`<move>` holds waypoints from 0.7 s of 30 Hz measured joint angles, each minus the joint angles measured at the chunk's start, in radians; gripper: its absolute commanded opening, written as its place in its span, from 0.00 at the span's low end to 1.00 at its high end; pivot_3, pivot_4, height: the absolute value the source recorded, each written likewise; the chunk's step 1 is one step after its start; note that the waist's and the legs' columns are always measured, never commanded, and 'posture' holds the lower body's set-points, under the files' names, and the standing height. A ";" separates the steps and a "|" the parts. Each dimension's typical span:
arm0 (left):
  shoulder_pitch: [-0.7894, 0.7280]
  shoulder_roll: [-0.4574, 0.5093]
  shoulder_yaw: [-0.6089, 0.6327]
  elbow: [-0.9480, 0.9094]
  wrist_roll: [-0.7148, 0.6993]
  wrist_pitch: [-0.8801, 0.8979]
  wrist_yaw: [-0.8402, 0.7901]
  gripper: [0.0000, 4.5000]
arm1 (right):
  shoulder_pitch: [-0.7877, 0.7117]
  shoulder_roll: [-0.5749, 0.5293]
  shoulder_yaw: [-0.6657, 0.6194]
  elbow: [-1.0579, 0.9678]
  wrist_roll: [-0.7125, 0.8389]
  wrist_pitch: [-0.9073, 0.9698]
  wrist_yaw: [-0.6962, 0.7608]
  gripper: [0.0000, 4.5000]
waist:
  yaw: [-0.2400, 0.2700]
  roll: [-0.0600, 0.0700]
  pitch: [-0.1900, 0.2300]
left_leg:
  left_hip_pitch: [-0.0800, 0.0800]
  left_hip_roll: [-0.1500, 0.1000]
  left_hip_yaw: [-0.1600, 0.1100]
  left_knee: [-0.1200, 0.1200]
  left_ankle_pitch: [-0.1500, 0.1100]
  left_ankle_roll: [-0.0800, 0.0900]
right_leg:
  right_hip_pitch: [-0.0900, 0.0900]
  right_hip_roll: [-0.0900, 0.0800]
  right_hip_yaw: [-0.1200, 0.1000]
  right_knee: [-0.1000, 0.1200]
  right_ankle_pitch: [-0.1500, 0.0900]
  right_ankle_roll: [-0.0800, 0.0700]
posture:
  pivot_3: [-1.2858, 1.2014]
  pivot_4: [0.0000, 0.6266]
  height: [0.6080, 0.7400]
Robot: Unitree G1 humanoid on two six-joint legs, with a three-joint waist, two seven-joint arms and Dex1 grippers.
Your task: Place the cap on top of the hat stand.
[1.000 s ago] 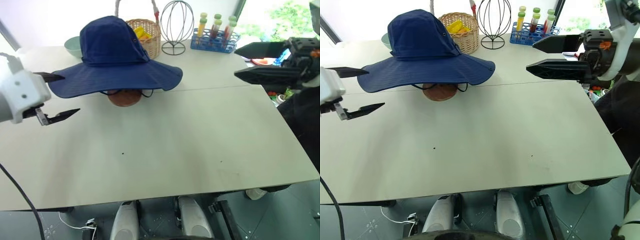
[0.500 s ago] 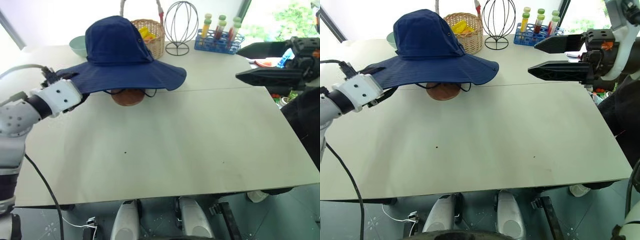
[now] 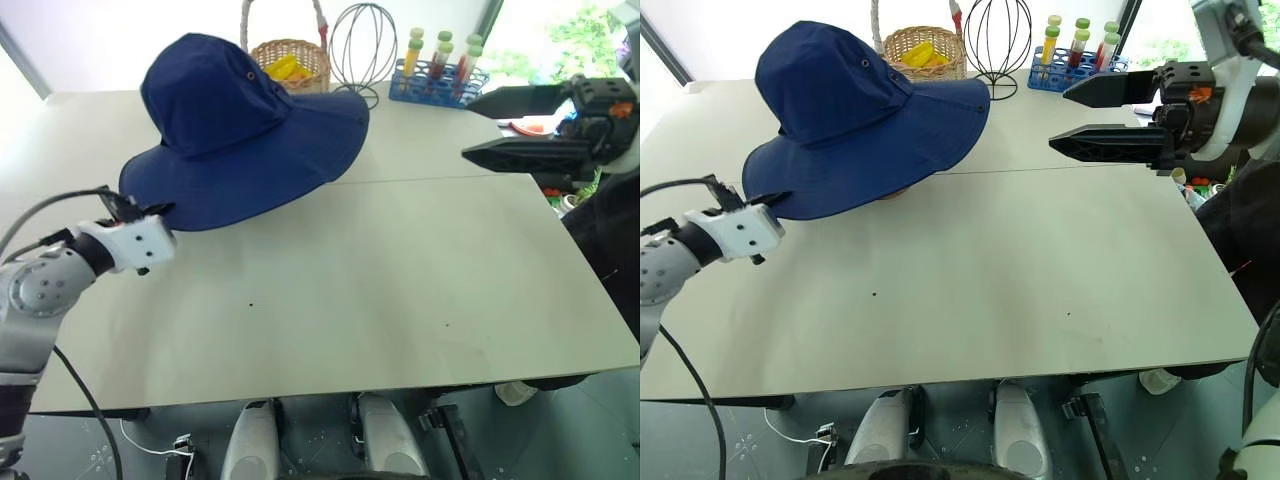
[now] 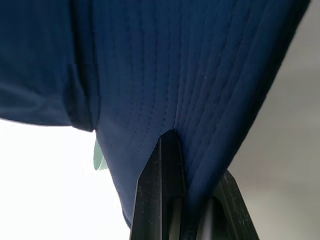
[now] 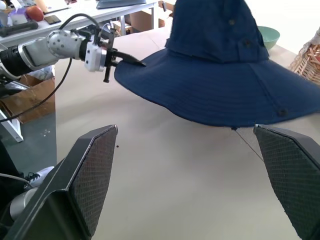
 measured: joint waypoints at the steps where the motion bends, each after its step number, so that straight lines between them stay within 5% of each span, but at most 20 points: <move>1: 0.000 0.000 -0.003 0.014 0.018 -0.014 0.010 0.01 | 0.000 0.005 0.000 0.001 -0.001 0.000 -0.002 1.00 | 0.000 0.000 0.000 | 0.000 0.000 0.000 0.000 0.000 0.000 | 0.000 0.000 0.000 0.000 0.000 0.000 | 0.52 0.24 1.00; 21: -0.221 0.125 -0.193 0.317 0.397 -0.353 0.269 0.01 | 0.004 0.056 -0.016 0.002 -0.009 0.008 -0.070 1.00 | 0.001 0.001 -0.001 | 0.000 0.000 0.001 -0.001 0.000 0.000 | 0.000 0.000 0.000 0.000 0.000 0.000 | 0.52 0.24 1.00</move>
